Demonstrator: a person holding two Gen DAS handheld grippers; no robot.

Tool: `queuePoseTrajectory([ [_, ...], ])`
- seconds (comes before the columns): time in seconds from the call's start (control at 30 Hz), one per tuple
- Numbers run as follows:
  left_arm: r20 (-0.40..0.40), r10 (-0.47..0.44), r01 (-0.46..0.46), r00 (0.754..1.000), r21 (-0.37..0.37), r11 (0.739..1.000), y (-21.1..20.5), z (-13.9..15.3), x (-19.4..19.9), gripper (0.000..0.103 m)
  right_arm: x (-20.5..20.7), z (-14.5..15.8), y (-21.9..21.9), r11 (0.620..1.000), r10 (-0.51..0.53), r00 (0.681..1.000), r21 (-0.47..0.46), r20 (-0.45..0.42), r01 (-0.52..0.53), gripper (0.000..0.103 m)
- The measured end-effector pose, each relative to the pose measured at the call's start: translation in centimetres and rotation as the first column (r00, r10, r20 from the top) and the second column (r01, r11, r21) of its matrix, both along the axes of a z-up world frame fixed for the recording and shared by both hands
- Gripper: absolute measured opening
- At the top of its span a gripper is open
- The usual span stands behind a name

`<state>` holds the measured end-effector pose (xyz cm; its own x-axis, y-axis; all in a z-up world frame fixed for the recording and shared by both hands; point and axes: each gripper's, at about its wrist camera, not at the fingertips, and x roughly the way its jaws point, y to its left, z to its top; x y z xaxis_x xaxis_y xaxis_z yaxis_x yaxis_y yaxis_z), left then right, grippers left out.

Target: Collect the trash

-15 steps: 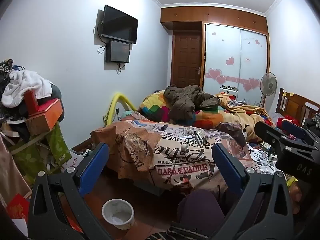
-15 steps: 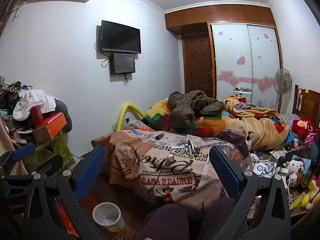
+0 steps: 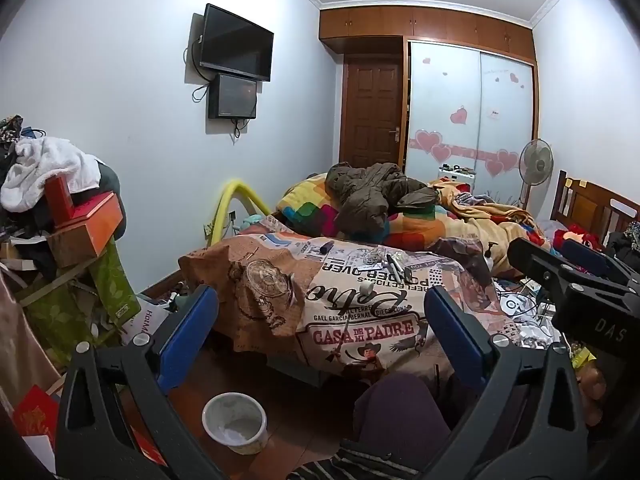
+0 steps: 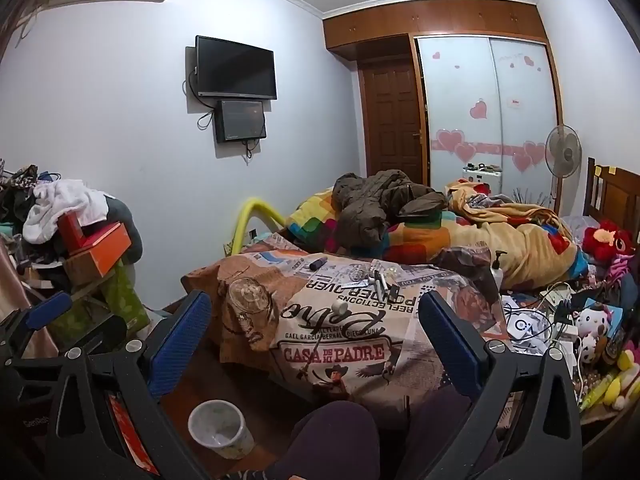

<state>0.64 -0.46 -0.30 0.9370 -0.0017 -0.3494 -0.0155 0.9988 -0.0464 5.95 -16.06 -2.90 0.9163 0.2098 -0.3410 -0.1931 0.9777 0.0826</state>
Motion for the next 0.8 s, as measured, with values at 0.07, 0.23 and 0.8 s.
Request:
queuePoseTrajectory([
  [0.07, 0.001, 0.002, -0.002, 1.0, 0.0, 1.0, -0.07, -0.02, 0.0, 0.103, 0.03, -0.02, 0.02, 1.0, 0.001, 1.0, -0.001, -0.001, -0.001, 0.103],
  [0.23, -0.002, 0.002, -0.002, 1.0, -0.004, 1.0, -0.1, -0.04, -0.17, 0.103, 0.1, -0.03, -0.07, 1.0, -0.001, 1.0, -0.002, -0.001, 0.001, 0.103],
  [0.8, -0.009, 0.006, -0.006, 1.0, -0.012, 1.0, -0.05, -0.6, -0.14, 0.103, 0.14, -0.22, -0.5, 1.0, -0.01, 1.0, -0.006, 0.002, 0.01, 0.103],
])
